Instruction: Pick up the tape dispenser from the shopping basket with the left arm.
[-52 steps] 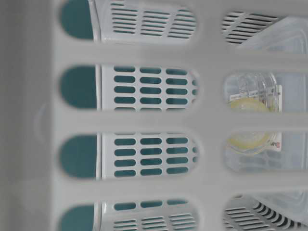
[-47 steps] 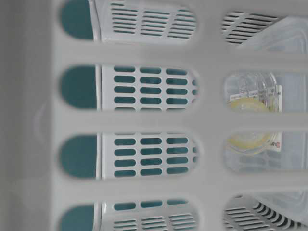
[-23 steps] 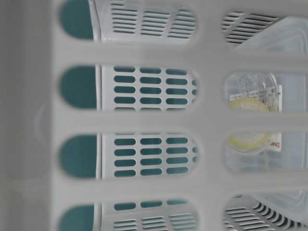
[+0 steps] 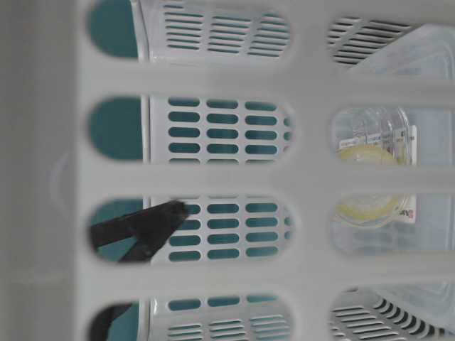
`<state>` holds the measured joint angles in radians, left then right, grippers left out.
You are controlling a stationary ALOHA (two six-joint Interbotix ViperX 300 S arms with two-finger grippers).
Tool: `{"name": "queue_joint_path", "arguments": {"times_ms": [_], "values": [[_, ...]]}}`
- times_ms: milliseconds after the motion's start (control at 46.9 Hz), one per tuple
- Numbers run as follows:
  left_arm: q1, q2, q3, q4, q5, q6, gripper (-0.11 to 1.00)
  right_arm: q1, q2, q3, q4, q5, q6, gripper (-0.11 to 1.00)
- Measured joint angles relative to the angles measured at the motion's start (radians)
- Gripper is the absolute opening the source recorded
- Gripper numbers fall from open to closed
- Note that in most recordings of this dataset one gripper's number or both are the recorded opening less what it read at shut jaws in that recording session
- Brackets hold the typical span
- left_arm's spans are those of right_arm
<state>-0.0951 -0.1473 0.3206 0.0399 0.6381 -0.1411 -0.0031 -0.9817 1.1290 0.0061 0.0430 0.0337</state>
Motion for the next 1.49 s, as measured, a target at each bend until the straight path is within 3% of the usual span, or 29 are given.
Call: {"name": "queue_joint_path", "arguments": {"times_ms": [64,128,555,662,832,939,1238,1494], "values": [[-0.006,0.023,-0.011,0.0,0.009,0.0,0.84,0.0,-0.005,0.0,0.002,-0.002,0.0,0.79],[-0.014,0.051,-0.021,0.0,0.012,0.0,0.9,0.0,-0.006,0.0,0.002,-0.003,0.003,0.79],[-0.041,0.244,-0.066,0.0,0.017,-0.003,0.87,0.0,-0.026,0.0,0.002,-0.003,0.006,0.78],[-0.041,0.268,-0.064,0.0,0.021,-0.008,0.76,0.0,-0.034,0.0,0.002,-0.003,0.006,0.78],[-0.046,0.265,-0.078,0.0,0.035,-0.009,0.28,0.0,-0.043,0.0,0.0,-0.005,0.006,0.78],[-0.051,0.239,-0.13,0.0,0.098,0.0,0.28,0.0,-0.052,0.0,0.002,-0.003,0.006,0.78],[-0.038,0.141,-0.436,0.0,0.459,0.032,0.28,0.0,-0.066,0.0,0.0,-0.002,0.006,0.78],[-0.035,0.14,-0.485,0.002,0.535,0.032,0.28,0.0,-0.067,0.0,0.002,0.0,0.006,0.78]]}}
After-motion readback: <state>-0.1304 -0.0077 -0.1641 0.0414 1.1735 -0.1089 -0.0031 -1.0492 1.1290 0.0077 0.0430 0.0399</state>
